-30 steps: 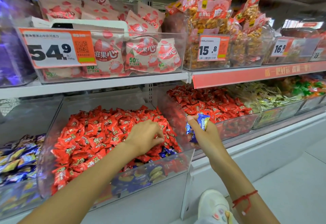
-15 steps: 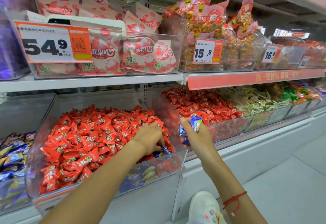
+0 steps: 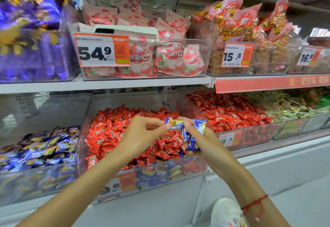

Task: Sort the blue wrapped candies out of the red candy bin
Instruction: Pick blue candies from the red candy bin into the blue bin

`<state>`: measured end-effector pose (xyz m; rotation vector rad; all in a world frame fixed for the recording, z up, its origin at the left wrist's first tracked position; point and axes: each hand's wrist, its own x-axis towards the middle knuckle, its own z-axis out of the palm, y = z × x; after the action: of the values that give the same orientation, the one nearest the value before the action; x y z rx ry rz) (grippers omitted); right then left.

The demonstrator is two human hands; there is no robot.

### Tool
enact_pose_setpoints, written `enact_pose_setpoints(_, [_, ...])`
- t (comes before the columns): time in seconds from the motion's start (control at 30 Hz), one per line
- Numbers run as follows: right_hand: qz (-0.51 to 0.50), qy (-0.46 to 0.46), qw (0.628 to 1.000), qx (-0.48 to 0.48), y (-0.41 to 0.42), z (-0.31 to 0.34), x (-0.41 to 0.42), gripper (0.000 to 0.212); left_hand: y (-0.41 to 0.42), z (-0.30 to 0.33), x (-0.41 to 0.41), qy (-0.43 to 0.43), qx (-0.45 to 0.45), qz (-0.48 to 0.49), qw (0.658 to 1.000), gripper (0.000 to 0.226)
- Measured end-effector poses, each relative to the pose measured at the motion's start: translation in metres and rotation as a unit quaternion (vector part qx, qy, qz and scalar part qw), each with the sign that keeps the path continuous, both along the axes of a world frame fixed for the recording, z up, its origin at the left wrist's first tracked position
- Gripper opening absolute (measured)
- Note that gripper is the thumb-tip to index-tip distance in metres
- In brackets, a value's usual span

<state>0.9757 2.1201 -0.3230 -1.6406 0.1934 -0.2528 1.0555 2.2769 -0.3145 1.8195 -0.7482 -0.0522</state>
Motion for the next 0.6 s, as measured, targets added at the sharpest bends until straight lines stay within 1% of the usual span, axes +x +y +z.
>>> enact_pose_setpoints(0.1, [0.054, -0.022, 0.997, -0.050, 0.035, 0.004, 0.004, 0.021, 0.033, -0.002, -0.013, -0.017, -0.021, 0.039, 0.999, 0.008])
enact_pose_setpoints(0.17, [0.083, -0.043, 0.993, -0.078, 0.061, 0.006, 0.009, 0.020, 0.059, -0.010, -0.014, -0.061, 0.001, 0.096, 0.994, 0.009])
enact_pose_setpoints(0.2, [0.093, -0.053, 0.991, -0.083, 0.074, 0.006, 0.011, 0.020, 0.074, -0.016, -0.013, -0.094, 0.020, 0.140, 0.985, 0.012])
enact_pose_setpoints(0.23, [0.098, -0.064, 0.990, -0.082, 0.087, 0.006, 0.016, 0.018, 0.091, -0.023, -0.012, -0.138, 0.045, 0.191, 0.971, 0.017])
enact_pose_setpoints(0.27, [0.097, -0.072, 0.990, -0.076, 0.099, 0.008, 0.020, 0.017, 0.108, -0.030, -0.011, -0.190, 0.078, 0.238, 0.949, 0.023])
enact_pose_setpoints(0.3, [0.093, -0.076, 0.990, -0.069, 0.111, 0.010, 0.026, 0.015, 0.124, -0.037, -0.009, -0.238, 0.123, 0.264, 0.927, 0.030])
enact_pose_setpoints(0.33, [0.089, -0.079, 0.991, -0.062, 0.122, 0.013, 0.031, 0.015, 0.138, -0.045, -0.005, -0.272, 0.170, 0.265, 0.909, 0.038])
enact_pose_setpoints(0.4, [0.086, -0.084, 0.991, -0.065, 0.143, 0.020, 0.047, 0.014, 0.159, -0.058, 0.003, -0.292, 0.242, 0.237, 0.895, 0.054])
enact_pose_setpoints(0.47, [0.090, -0.106, 0.985, -0.104, 0.160, 0.025, 0.067, 0.012, 0.170, -0.065, 0.008, -0.277, 0.262, 0.208, 0.901, 0.064])
enact_pose_setpoints(0.6, [0.100, -0.159, 0.950, -0.248, 0.186, 0.028, 0.111, 0.010, 0.176, -0.075, 0.006, -0.213, 0.181, 0.160, 0.947, 0.070])
